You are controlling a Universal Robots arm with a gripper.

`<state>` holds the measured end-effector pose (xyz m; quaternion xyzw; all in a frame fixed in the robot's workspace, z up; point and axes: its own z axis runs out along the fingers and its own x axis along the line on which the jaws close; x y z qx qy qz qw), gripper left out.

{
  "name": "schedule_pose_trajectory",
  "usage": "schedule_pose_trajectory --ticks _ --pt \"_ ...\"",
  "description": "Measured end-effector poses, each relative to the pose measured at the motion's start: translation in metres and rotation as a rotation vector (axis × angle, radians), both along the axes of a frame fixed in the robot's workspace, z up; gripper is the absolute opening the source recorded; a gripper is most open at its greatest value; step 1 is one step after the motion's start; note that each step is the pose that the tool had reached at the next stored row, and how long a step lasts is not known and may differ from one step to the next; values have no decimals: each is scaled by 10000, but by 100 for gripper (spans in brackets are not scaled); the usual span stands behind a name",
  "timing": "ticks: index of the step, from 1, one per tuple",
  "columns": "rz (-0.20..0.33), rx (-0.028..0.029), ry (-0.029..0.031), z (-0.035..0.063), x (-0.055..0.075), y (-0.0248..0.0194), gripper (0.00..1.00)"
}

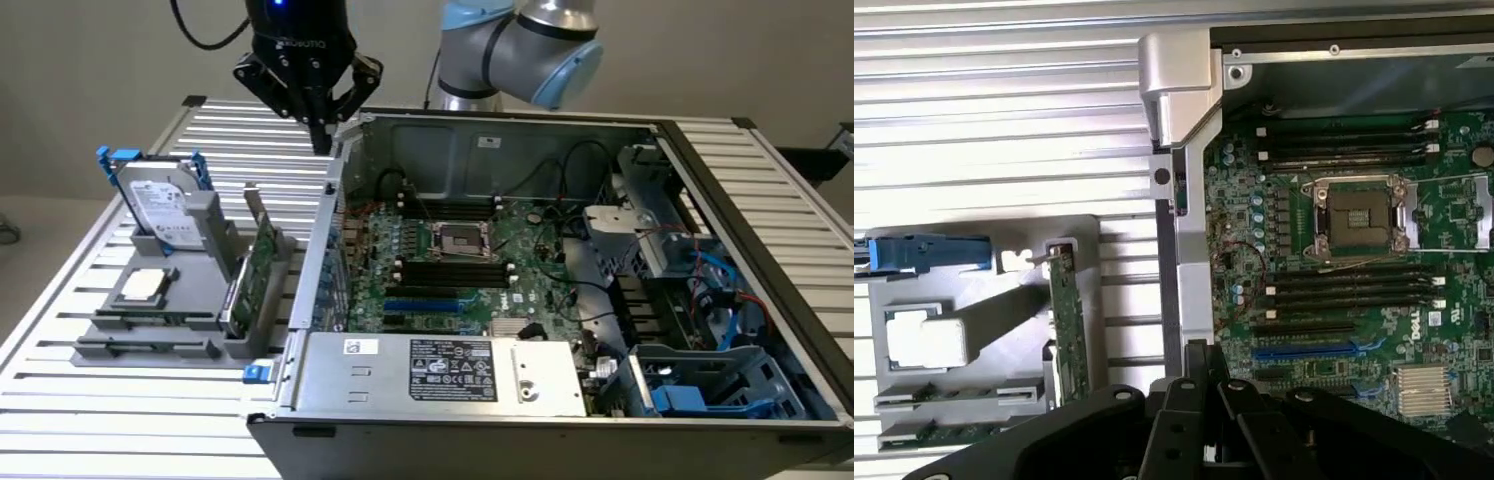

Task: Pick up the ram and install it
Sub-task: 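Reach for the ram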

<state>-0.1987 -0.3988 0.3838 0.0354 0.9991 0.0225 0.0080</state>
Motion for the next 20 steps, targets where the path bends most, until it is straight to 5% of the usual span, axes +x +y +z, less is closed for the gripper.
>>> schedule_pose_trajectory --ticks 15,20 --pt "0 -53 -1 -182 -680 -5 11" --pt "0 -53 -1 -207 -909 -41 11"
